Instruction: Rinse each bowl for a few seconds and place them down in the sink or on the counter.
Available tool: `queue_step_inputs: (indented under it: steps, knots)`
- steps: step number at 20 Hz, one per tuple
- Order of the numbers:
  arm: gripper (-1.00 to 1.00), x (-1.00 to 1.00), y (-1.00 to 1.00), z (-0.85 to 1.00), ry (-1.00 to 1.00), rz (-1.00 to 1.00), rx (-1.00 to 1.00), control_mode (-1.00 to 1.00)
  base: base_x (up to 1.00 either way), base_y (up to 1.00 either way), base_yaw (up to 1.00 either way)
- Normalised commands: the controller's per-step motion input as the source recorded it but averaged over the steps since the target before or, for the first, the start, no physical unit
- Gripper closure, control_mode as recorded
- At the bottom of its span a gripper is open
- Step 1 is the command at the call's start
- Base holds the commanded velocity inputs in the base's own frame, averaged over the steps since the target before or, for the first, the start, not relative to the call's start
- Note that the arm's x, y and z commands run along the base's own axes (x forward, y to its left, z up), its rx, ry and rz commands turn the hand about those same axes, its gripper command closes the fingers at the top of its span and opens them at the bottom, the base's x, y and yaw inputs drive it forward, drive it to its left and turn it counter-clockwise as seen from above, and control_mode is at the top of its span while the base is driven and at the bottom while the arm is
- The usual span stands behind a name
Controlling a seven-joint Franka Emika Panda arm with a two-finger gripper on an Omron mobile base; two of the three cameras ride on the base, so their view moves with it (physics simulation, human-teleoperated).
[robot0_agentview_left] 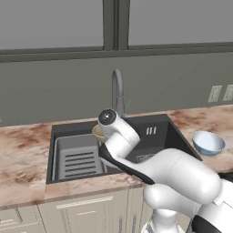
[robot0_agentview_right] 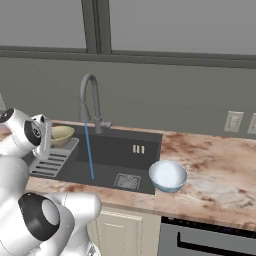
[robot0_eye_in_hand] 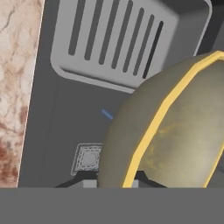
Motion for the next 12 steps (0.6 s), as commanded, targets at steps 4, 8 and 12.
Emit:
queue_step_inputs:
  steps: [4, 8, 12]
  knots:
    - [1.00, 0.00, -0.20, -0.07, 0.02, -0.04, -0.02, -1.00, 0.00, 0.00, 0.00]
    - [1.00, 0.00, -0.18, -0.11, 0.01, -0.04, -0.02, -1.00, 0.00, 0.00, 0.00]
    - [1.00, 0.00, -0.19, -0.10, 0.00, -0.04, -0.01, -1.00, 0.00, 0.00, 0.00]
